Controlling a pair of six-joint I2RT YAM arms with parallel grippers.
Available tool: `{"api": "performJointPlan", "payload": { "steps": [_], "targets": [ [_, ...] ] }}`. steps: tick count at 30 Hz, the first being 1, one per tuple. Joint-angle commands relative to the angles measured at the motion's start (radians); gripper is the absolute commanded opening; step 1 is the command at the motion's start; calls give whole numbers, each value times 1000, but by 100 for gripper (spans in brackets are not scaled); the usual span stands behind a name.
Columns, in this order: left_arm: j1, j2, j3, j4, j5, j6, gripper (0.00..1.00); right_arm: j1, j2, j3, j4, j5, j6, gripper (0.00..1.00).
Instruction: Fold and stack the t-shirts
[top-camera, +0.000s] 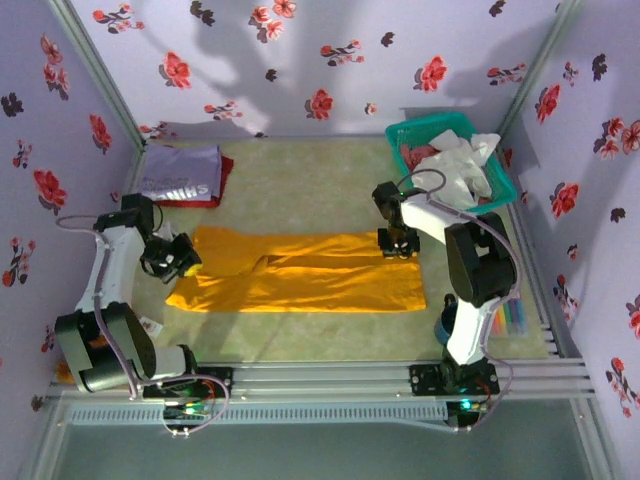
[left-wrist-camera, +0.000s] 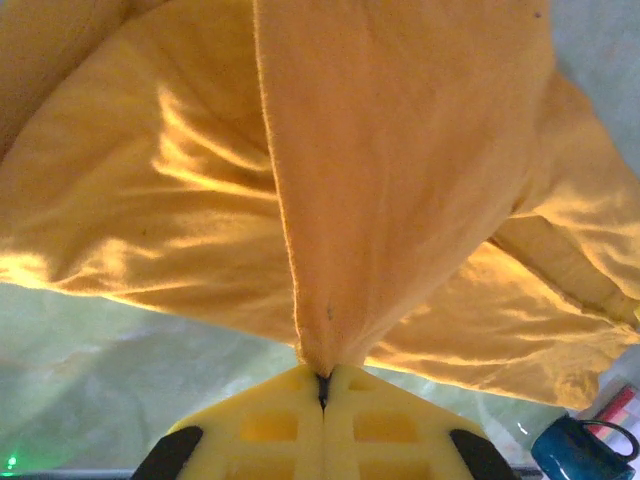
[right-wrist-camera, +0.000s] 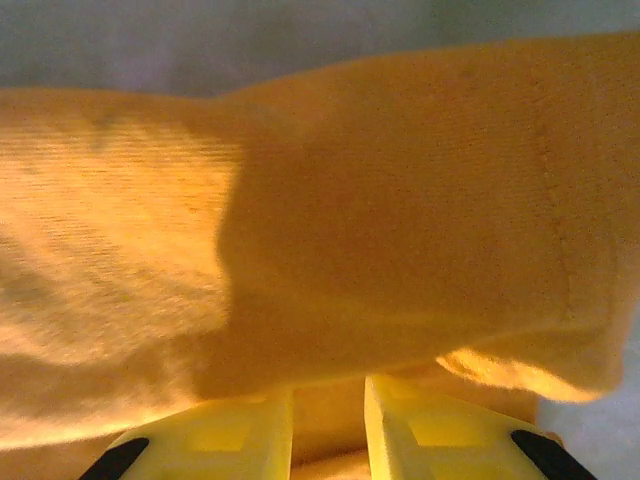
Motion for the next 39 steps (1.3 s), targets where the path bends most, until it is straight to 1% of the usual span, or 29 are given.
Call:
{"api": "performJointPlan", "payload": {
  "steps": [1, 6, 8, 11, 13, 15, 17, 19, 21, 22, 24, 26, 28, 30, 34, 36, 39],
  "targets": [
    [14, -10, -71, 35, -61, -42, 0, -13, 50, 48, -17, 50, 3, 25],
    [18, -8, -149, 84, -91, -66, 0, -11, 42, 75, -49, 74, -18, 25],
    [21, 6, -173, 104, -103, -67, 0, -6, 11, 83, -61, 59, -35, 25],
    [21, 34, -174, 118, -73, -57, 0, 23, -85, 92, -58, -12, -31, 27],
    [21, 39, -145, 101, -73, -51, 0, 68, -136, 102, -55, -55, 4, 28],
    [22, 35, -98, 90, -44, -50, 0, 141, -175, 106, -21, -99, 62, 29],
    [21, 45, -37, 71, -35, -47, 0, 223, -192, 99, 56, -139, 122, 30],
    [21, 71, 26, 58, -30, -43, 0, 302, -189, 85, 169, -178, 186, 30],
    [21, 118, 81, 55, -21, -35, 0, 378, -159, 85, 288, -188, 254, 30],
    [22, 142, 98, 58, -13, -32, 0, 408, -135, 104, 308, -179, 279, 30],
    [21, 204, 125, 75, 9, -24, 0, 465, -63, 185, 295, -140, 323, 29],
    [21, 257, 149, 79, 23, -13, 0, 521, 16, 278, 263, -102, 332, 27],
    [21, 288, 169, 82, 28, -2, 0, 571, 98, 381, 219, -90, 324, 27],
    [21, 307, 189, 82, 35, 6, 0, 615, 171, 466, 198, -93, 347, 27],
    [21, 343, 233, 74, 41, 25, 0, 661, 253, 529, 260, -116, 436, 27],
    [22, 362, 246, 73, 45, 32, 0, 675, 292, 571, 254, -109, 462, 27],
    [21, 381, 248, 85, 53, 34, 0, 684, 352, 637, 218, -107, 456, 26]
  ]
}}
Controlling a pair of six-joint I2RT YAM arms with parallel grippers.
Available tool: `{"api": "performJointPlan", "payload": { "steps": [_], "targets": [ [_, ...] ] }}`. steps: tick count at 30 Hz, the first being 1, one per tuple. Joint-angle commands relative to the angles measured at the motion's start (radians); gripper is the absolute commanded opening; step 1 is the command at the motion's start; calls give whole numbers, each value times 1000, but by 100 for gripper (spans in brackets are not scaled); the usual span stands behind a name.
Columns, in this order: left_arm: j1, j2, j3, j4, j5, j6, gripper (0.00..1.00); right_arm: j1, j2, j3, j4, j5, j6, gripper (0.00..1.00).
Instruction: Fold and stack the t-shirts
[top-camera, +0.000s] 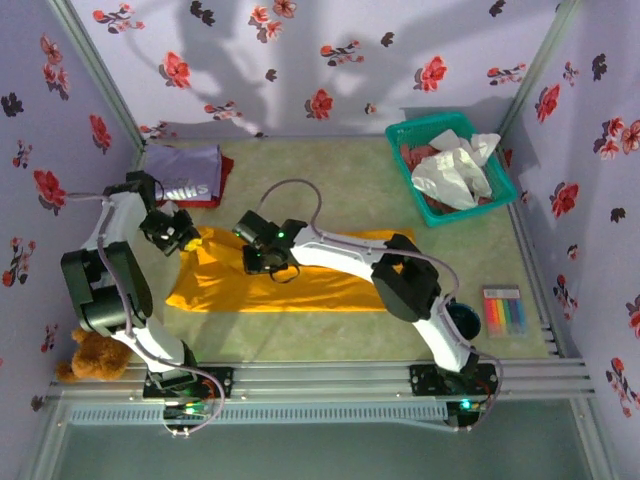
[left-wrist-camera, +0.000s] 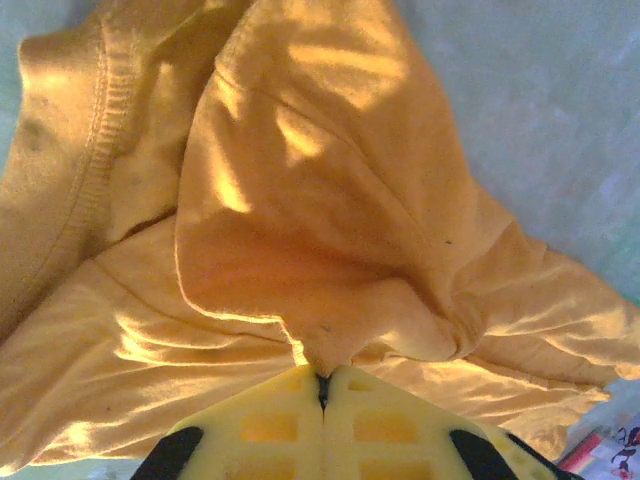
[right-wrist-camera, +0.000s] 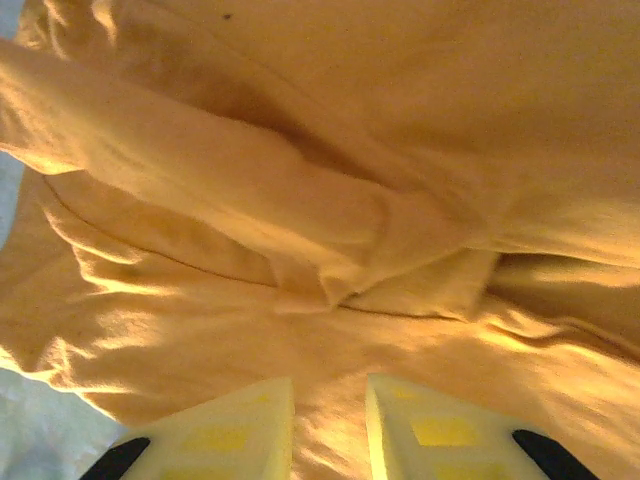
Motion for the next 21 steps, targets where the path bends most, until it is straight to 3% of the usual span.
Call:
{"api": "performJointPlan", "payload": {
  "steps": [1, 21],
  "targets": [
    [9, 30, 19, -10, 30, 28, 0, -3, 57, 85, -41, 14, 38, 26],
    [9, 27, -1, 10, 42, 23, 0, 14, 259, 325, -197, -11, -64, 24]
  ]
}}
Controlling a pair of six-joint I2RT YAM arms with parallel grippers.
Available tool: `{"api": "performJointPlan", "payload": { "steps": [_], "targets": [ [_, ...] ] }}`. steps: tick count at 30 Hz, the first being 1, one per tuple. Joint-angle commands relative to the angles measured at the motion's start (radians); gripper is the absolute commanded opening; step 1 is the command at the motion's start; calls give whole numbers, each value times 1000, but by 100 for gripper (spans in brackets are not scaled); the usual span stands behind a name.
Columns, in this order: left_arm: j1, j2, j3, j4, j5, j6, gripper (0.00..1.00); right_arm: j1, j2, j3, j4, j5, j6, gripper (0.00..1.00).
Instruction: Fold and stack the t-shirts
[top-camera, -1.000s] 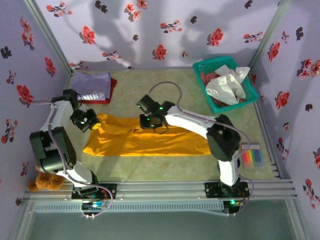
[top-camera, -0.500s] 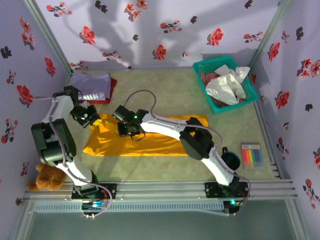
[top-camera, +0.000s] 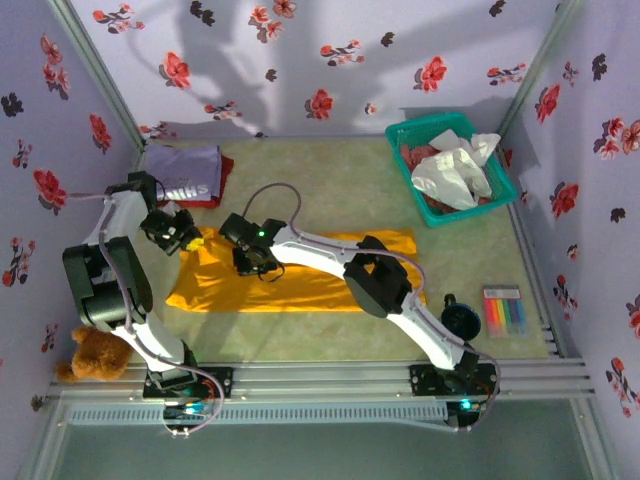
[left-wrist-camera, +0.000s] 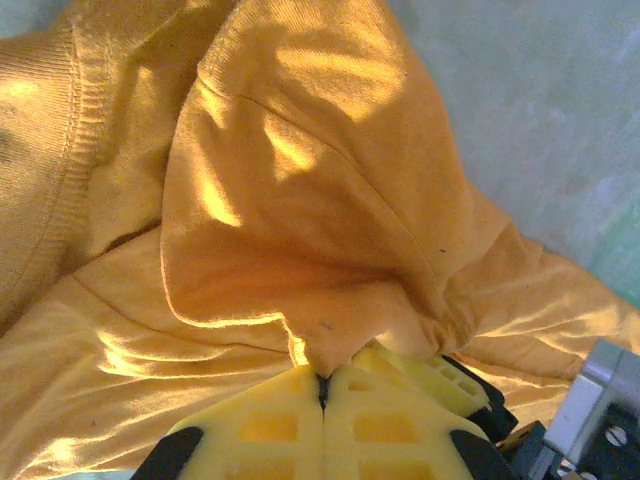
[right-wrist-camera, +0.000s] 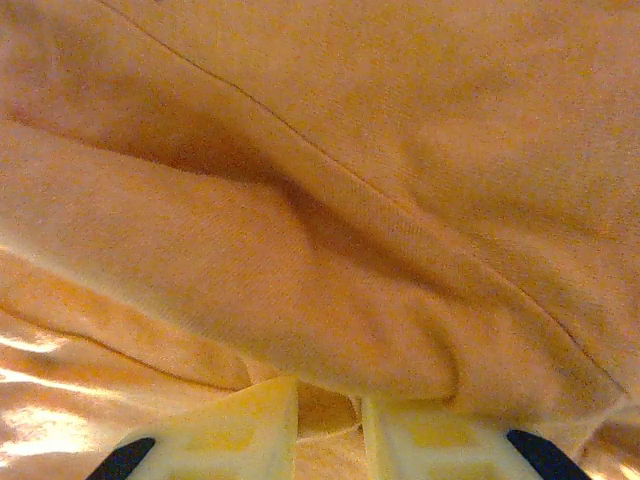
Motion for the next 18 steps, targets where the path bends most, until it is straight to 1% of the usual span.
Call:
{"api": "performJointPlan", "payload": {
  "steps": [1, 4, 9, 15, 18],
  "targets": [
    [9, -2, -4, 1, 21, 23, 0, 12, 25, 57, -58, -10, -43, 24],
    [9, -2, -8, 3, 21, 23, 0, 18, 26, 72, -63, -13, -58, 25],
    [9, -9, -13, 5, 20, 24, 0, 32, 25, 94, -88, 8, -74, 32],
    [9, -14, -33, 12, 20, 24, 0, 34, 42, 96, -100, 10, -64, 31],
    [9, -17, -39, 15, 21, 23, 0, 34, 55, 102, -107, 11, -69, 27]
  ]
}}
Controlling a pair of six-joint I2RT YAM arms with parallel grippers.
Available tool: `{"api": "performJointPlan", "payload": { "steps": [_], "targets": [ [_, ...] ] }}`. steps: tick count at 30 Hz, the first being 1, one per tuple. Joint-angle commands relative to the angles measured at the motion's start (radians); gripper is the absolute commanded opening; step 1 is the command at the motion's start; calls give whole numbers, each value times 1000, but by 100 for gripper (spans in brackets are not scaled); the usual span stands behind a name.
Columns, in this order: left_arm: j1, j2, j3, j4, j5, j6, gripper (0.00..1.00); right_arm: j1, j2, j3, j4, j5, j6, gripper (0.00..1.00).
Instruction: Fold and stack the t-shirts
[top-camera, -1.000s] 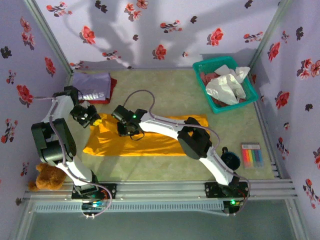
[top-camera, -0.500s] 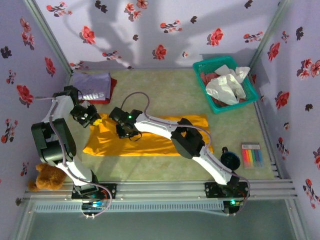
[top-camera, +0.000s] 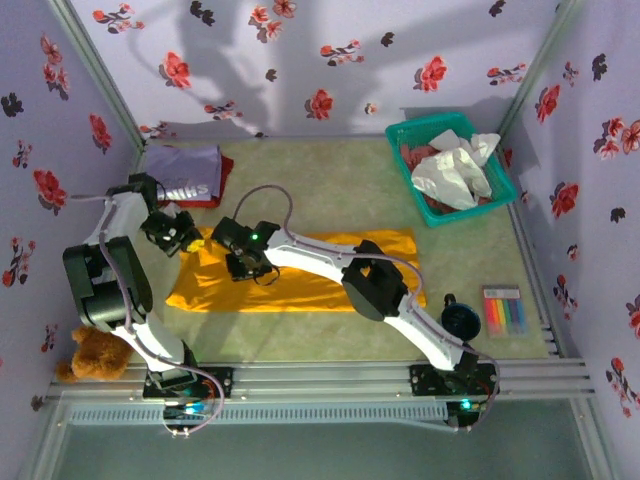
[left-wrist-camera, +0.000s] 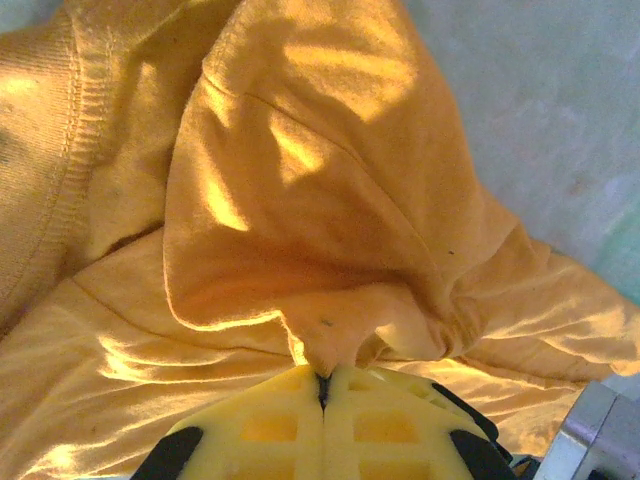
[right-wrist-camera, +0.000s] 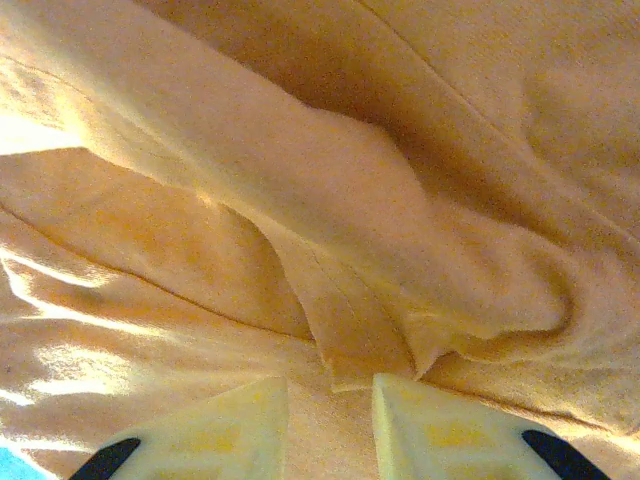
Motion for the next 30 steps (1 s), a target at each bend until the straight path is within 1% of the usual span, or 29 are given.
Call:
{"api": "performJointPlan", "payload": {
  "steps": [1, 10, 18, 23, 27, 30],
  "targets": [
    [9, -18, -17, -1, 20, 22, 0, 6, 42, 37, -44, 15, -14, 26],
    [9, -32, -24, -2, 21, 20, 0, -19, 61, 56, -46, 23, -22, 26],
    [10, -38, -32, -3, 20, 23, 0, -31, 60, 82, -65, 26, -34, 12],
    [10, -44, -29, -16, 18, 37, 0, -37, 48, 83, -82, 25, -58, 0],
    [9, -68, -23, -37, 14, 43, 0, -34, -4, 59, -100, 38, -66, 0],
    [10, -91, -22, -57, -6, 48, 0, -31, -61, -14, -70, 31, -70, 0]
  ]
}}
